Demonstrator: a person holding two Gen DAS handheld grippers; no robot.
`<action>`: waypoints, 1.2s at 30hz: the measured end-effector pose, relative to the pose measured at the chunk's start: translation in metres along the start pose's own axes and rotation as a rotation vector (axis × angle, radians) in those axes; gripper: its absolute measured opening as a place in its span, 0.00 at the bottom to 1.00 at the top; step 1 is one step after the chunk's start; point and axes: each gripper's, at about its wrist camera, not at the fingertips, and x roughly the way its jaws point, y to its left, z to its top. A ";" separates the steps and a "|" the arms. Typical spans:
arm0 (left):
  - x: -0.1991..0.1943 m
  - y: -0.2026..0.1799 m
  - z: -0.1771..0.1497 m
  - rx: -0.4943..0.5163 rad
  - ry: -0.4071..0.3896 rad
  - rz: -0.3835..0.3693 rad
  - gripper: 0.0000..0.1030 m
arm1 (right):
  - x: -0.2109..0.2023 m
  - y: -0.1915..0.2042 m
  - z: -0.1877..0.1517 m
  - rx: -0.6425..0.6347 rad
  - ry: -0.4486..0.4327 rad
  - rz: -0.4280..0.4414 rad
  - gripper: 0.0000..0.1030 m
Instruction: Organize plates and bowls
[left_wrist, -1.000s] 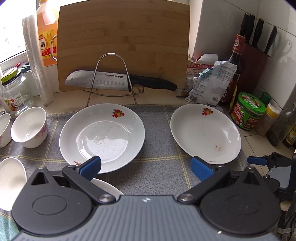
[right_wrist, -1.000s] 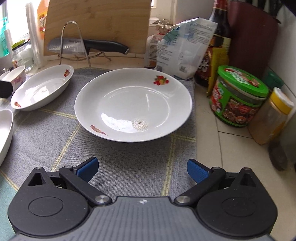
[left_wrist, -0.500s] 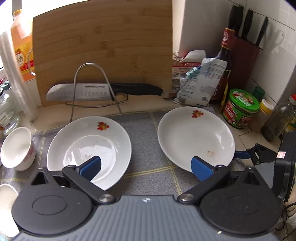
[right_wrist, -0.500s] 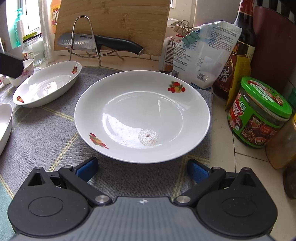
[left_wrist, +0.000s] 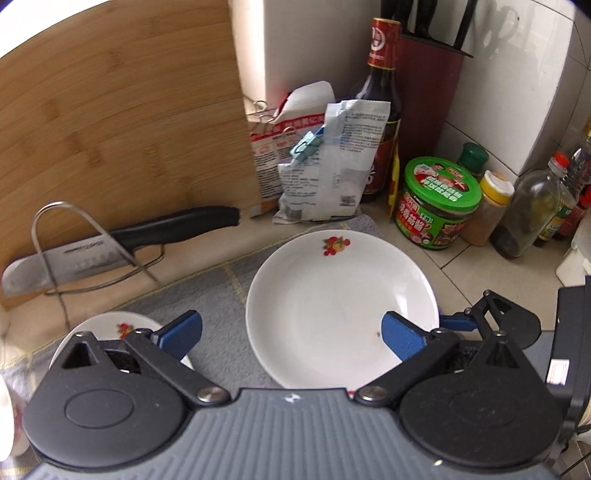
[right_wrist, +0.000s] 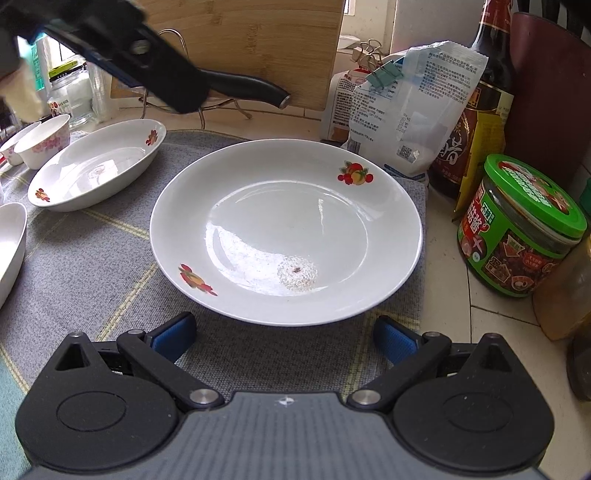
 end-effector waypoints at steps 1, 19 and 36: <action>0.006 0.001 0.004 -0.003 0.008 -0.012 0.99 | 0.000 0.000 0.000 0.001 -0.003 -0.001 1.00; 0.064 0.010 0.029 -0.028 0.147 -0.072 0.99 | 0.000 -0.001 -0.001 -0.022 -0.035 0.017 1.00; 0.103 0.014 0.040 0.028 0.185 -0.134 0.96 | 0.000 -0.001 -0.002 -0.026 -0.038 0.018 1.00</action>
